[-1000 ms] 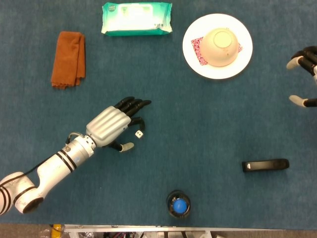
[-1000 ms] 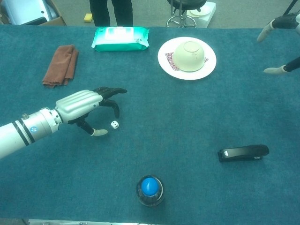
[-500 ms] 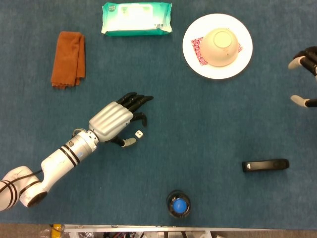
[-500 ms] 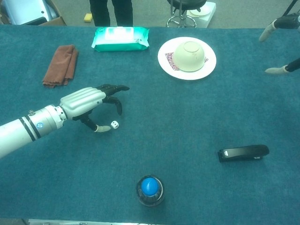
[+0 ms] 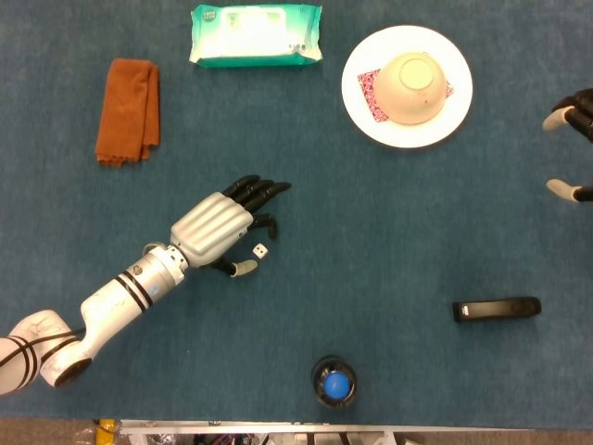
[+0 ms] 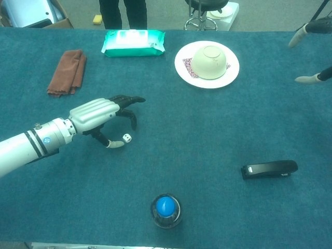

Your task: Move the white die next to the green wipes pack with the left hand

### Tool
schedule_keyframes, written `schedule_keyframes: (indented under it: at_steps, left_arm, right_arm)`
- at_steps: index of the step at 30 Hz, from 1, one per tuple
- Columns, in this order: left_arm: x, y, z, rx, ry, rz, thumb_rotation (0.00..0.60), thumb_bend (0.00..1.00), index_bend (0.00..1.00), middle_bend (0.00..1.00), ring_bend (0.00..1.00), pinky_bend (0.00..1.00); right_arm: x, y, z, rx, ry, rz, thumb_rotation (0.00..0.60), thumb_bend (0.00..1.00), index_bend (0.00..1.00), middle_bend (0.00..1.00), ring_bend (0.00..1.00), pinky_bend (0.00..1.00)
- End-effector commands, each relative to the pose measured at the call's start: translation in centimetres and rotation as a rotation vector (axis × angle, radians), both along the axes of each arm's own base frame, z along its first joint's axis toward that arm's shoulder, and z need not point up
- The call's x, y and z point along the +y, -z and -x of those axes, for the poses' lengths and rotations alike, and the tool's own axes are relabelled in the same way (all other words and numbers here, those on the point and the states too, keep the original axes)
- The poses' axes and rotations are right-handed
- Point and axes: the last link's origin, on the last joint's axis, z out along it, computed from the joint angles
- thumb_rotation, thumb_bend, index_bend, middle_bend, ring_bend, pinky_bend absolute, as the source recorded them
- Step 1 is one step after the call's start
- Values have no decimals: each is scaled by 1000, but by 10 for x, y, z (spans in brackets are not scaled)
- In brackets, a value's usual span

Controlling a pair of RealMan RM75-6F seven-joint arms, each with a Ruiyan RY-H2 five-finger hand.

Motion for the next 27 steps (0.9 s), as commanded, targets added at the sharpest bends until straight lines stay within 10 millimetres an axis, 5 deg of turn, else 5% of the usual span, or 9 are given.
schedule_keyframes:
  at_steps: [1, 27]
  left_arm:
    - [0, 2, -1, 0, 1, 2, 600, 240, 407, 0, 0, 0]
    - [1, 11, 1, 6, 0, 18, 600, 240, 444, 0, 0, 0]
  right_arm:
    - [0, -1, 0, -1, 1, 1, 600, 0, 378, 318, 206, 188]
    - [1, -2, 8, 0, 23, 4, 600, 0, 379, 318, 206, 188]
